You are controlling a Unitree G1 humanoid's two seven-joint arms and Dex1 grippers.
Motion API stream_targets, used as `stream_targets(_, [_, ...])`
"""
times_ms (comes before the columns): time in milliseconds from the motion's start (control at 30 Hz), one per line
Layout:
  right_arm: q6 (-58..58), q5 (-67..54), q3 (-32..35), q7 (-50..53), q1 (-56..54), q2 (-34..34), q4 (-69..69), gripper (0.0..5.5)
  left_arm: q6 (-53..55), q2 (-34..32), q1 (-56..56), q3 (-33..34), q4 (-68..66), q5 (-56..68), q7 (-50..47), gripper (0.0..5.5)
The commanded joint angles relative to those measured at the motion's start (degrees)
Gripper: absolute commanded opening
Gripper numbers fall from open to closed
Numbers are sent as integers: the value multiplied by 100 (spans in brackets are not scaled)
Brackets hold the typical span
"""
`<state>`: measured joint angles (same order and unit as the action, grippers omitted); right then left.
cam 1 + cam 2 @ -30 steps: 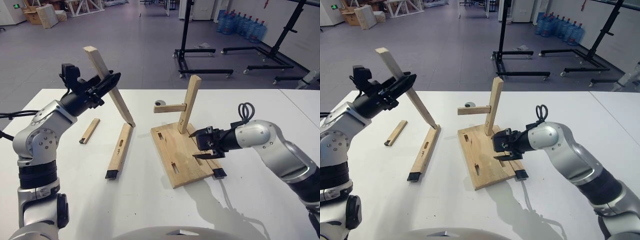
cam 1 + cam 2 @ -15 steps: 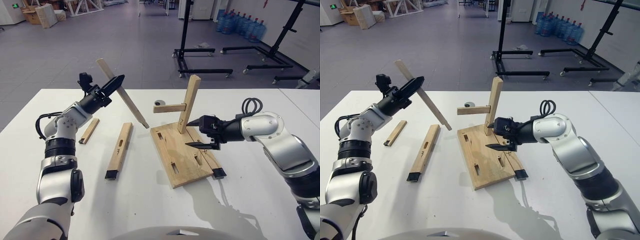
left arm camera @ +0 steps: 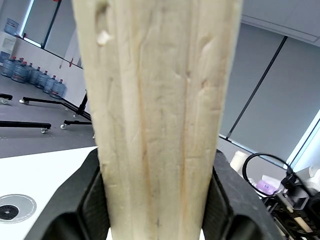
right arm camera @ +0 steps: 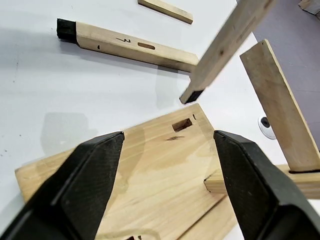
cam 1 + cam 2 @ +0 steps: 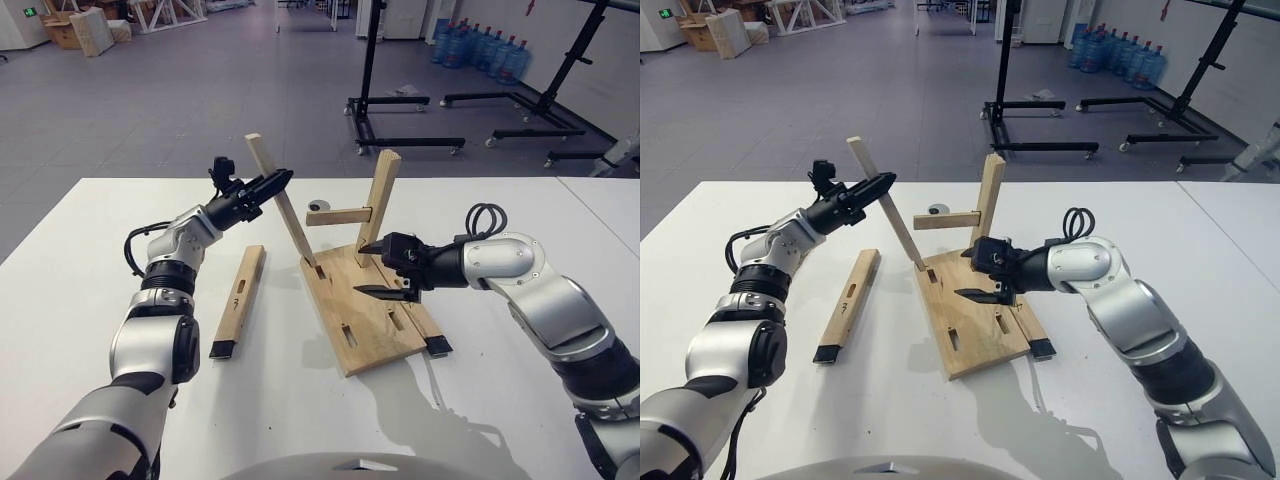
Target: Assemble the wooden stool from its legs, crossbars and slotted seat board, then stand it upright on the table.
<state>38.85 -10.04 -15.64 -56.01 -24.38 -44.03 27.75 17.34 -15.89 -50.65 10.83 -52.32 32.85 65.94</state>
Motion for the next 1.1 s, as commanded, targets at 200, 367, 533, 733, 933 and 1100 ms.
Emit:
stream_targets(200, [300, -19, -201, 352, -69, 296, 266, 332, -520, 183, -499, -196, -573, -700, 261, 202])
stream_targets(367, [356, -80, -238, 399, -57, 336, 334, 332, -410, 158, -390, 92, -675, -586, 346, 202])
stream_targets(533, [326, -87, -217, 370, -15, 295, 337, 332, -182, 39, 148, 505, -149, -321, 323, 202])
stream_targets(733, [324, -122, -142, 405, -5, 212, 303, 332, -860, 284, 1490, 420, 1985, -526, -547, 202])
stream_targets(933, [259, -111, -218, 365, -153, 236, 170, 332, -76, 512, 1576, 571, 2232, 306, -374, 202])
stream_targets(1100, [225, -123, -254, 294, -230, 213, 136, 332, 121, 549, 1582, 610, 2344, 654, -177, 202])
